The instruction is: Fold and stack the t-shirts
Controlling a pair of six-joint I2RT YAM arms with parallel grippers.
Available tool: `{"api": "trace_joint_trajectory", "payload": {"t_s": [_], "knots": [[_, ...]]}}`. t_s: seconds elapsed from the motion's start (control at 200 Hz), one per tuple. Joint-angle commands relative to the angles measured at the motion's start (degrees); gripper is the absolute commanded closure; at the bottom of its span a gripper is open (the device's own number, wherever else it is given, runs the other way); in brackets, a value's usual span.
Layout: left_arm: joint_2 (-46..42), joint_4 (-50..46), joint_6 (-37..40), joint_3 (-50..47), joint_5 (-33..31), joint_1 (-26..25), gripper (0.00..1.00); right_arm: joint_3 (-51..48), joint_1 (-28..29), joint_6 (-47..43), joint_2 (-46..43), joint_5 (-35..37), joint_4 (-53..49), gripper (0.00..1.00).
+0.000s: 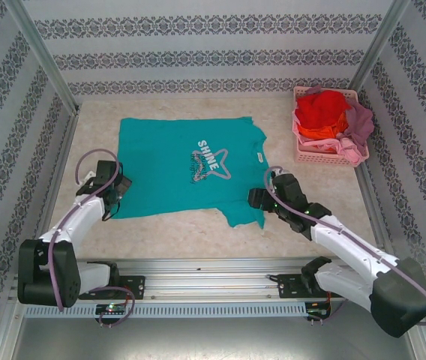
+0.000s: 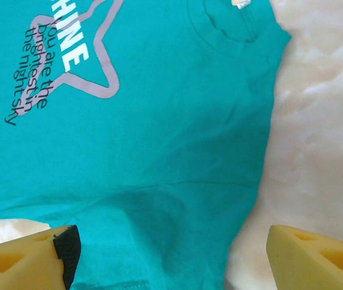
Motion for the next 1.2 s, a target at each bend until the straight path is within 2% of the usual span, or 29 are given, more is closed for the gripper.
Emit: {"api": "trace_joint_trajectory", "payload": {"t_s": [0.0,0.215,0.345,0.51,0.669,0.749,0.819,0.899,0.949,1.054,1.194], "knots": [[2.1,-1.6,3.2,2.4,-0.8,-1.2,0.00,3.0,3.6,-4.2,3.0,4.3,-3.1,0.24],[3.3,3.2,2.1,1.4,2.6,-1.6,0.00,6.3,11.6,-3.6,14.7,2.7,0.0,0.46],[2.9,3.3,2.4,1.1,2.8,-1.6,0.00,7.6,13.5,-1.5,22.2,0.8,2.2,0.58],[2.5,3.4,2.7,0.3,3.3,-1.6,0.00,7.5,14.2,1.5,28.2,-3.8,4.1,0.66],[3.0,3.8,2.8,0.1,3.8,-1.6,0.00,8.1,18.2,3.4,29.2,-6.1,2.6,0.72],[3.5,4.3,2.9,0.2,4.2,-1.6,0.00,8.3,20.0,4.2,29.2,-7.3,1.9,0.71],[4.0,4.3,3.0,0.4,4.6,-1.6,0.00,8.9,21.0,4.2,28.4,-7.7,1.1,0.63],[4.6,4.5,3.2,0.7,5.0,-1.6,0.00,9.8,20.9,3.2,26.3,-8.4,1.3,0.63],[5.1,4.7,3.4,1.0,5.3,-1.6,0.00,11.0,20.1,1.5,24.7,-8.9,1.5,0.59],[6.9,5.8,3.8,2.3,6.1,-1.8,0.00,13.8,16.0,-1.0,22.7,-8.9,2.2,0.41],[12.2,8.6,5.0,6.6,7.0,-2.6,0.00,18.8,7.2,-3.6,25.3,-7.3,4.4,0.28]]}}
